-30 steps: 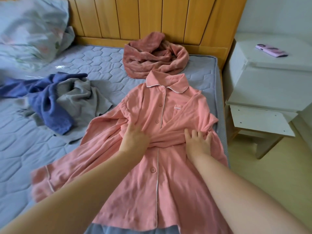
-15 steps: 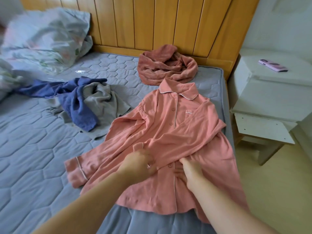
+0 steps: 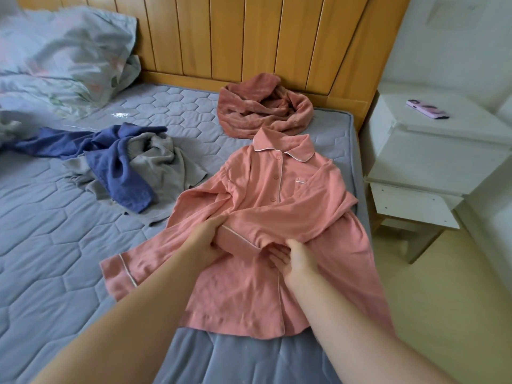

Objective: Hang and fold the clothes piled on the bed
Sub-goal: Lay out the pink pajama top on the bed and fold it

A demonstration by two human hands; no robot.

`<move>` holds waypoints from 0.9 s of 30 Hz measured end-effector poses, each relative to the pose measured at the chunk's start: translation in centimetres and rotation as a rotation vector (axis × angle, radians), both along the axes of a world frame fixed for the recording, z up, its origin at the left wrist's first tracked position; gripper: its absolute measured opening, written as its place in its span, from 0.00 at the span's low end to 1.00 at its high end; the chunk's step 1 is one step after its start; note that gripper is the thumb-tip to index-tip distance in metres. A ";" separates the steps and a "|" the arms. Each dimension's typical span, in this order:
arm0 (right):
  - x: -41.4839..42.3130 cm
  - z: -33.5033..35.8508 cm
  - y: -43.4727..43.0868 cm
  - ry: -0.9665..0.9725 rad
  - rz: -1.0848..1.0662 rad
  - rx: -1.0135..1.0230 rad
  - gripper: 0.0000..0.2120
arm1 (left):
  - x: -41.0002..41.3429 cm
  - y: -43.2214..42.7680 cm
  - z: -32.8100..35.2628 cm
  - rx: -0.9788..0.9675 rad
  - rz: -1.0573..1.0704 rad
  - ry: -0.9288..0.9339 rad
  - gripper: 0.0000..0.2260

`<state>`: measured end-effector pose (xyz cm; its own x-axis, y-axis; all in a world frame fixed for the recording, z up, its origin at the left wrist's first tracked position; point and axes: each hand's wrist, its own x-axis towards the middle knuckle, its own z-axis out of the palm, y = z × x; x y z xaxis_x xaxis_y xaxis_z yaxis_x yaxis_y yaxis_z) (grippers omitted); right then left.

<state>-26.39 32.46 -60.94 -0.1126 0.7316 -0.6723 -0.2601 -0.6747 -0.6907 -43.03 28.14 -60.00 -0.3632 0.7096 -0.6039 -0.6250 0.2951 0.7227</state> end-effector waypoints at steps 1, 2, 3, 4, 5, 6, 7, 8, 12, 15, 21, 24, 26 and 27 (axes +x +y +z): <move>0.1 0.1 -0.5 0.064 0.019 -0.028 0.10 | -0.3 -0.3 -0.6 0.000 -0.014 -0.023 0.11; 0.1 -0.2 -1.0 0.064 0.063 -0.059 0.10 | -0.5 -0.5 -1.1 -0.051 -0.029 0.057 0.13; 0.2 -0.8 -1.5 0.024 0.121 -0.083 0.10 | -0.7 -1.0 -1.7 -0.136 -0.048 0.234 0.14; 0.3 -1.3 -2.0 -0.031 0.187 -0.102 0.10 | -0.8 -1.6 -2.3 -0.232 -0.077 0.488 0.13; 0.4 -1.8 -2.4 -0.077 0.247 -0.113 0.11 | -0.9 -2.0 -2.9 -0.316 -0.116 0.769 0.11; 0.6 -2.3 -2.6 -0.108 0.287 -0.119 0.10 | -0.8 -2.5 -3.1 -0.370 -0.170 1.003 0.11; 0.7 -2.7 -2.6 -0.129 0.307 -0.113 0.10 | -0.6 -2.7 -3.0 -0.394 -0.227 1.198 0.13; 0.8 -2.7 -2.5 -0.145 0.320 -0.102 0.10 | -0.2 -2.8 -2.8 -0.383 -0.276 1.371 0.16; 1.9 -1.9 -1.1 -0.294 0.328 0.022 0.11 | 3.1 -1.1 -2.6 -0.084 -0.468 1.755 0.22; 4.1 -2.3 2.0 -0.556 0.300 0.222 0.12 | 5.9 1.6 -2.9 -0.001 -0.629 1.775 0.23; 9.6 -2.0 7.6 -1.018 0.422 0.456 0.09 | 10.4 9.0 -4.2 -0.062 -0.813 1.685 0.22; 11.2 -3.2 10.5 -1.133 0.451 0.573 0.10 | 11.0 11.2 -6.4 -0.089 -0.894 1.707 0.22; 11.7 -3.9 12.1 -1.132 0.489 0.638 0.15 | 11.1 10.9 -8.6 -0.130 -0.939 1.791 0.26; 11.9 -4.0 12.9 -1.143 0.501 0.684 0.15 | 11.3 10.6 -9.4 -0.131 -0.920 1.841 0.27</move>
